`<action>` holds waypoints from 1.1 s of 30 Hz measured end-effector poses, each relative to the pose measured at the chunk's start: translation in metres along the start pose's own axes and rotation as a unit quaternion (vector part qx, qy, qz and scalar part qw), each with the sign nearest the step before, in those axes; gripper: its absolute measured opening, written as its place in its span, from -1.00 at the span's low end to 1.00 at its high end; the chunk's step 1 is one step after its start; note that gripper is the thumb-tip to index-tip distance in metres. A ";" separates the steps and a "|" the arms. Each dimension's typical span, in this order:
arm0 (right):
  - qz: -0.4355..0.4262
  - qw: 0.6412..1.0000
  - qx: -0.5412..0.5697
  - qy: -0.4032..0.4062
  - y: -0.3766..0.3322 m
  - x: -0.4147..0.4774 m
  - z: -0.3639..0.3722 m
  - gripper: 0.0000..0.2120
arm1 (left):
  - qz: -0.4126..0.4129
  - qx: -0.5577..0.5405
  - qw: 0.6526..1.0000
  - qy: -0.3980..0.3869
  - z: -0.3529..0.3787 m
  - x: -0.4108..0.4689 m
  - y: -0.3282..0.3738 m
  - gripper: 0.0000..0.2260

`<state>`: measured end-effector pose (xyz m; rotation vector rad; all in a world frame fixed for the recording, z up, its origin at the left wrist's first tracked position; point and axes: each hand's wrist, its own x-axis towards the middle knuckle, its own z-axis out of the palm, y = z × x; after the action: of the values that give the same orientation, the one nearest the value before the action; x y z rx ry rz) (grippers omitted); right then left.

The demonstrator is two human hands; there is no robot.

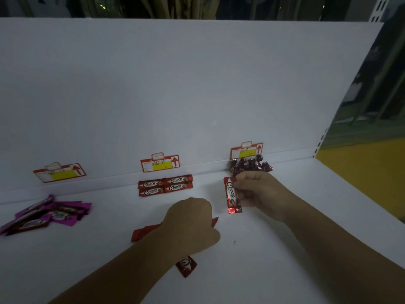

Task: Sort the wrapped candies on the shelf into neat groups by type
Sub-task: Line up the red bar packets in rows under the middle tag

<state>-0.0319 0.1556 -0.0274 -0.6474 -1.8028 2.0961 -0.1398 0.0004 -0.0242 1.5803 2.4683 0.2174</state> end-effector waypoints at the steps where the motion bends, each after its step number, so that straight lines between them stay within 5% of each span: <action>1: -0.004 1.000 0.014 0.004 -0.001 0.000 0.000 -0.80 | -0.005 -0.013 1.000 0.006 -0.003 0.001 -0.001 -0.82; 5: -0.019 0.998 0.061 0.005 -0.004 -0.001 0.000 -0.84 | -0.008 -0.175 0.984 0.033 -0.029 0.003 -0.018 -0.91; 10: -0.018 0.996 0.087 -0.027 -0.009 -0.002 0.009 -0.93 | -0.032 -0.419 0.907 0.005 -0.046 -0.006 -0.047 -0.86; 16: -0.018 0.995 0.083 -0.057 -0.012 0.001 0.023 -0.94 | -0.065 -0.532 0.844 -0.012 -0.043 -0.014 -0.058 -0.92; 22: 0.002 0.996 0.055 -0.074 -0.012 0.011 0.037 -0.85 | -0.071 -0.550 0.832 0.005 -0.039 -0.016 -0.072 -0.90; 25: -0.001 0.997 0.009 -0.070 -0.010 0.019 0.043 -0.89 | -0.096 -0.513 0.851 0.066 -0.034 -0.013 -0.087 -0.82; 27: -0.025 0.995 -0.088 -0.040 -0.005 0.025 0.046 -0.81 | -0.096 -0.381 0.910 0.130 -0.028 -0.012 -0.102 -0.80; 29: -0.070 0.968 -0.241 -0.012 0.001 0.030 0.050 -0.80 | -0.080 -0.237 0.955 0.160 -0.023 -0.012 -0.117 -0.83; 33: -0.086 0.903 -0.419 -0.023 0.015 0.038 0.064 -0.86 | -0.035 -0.147 0.981 0.125 -0.012 -0.008 -0.131 -0.80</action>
<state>-0.0965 0.1179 -0.0407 -0.5828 -2.6638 1.1539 -0.2544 -0.0615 -0.0417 1.4121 2.5182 0.7730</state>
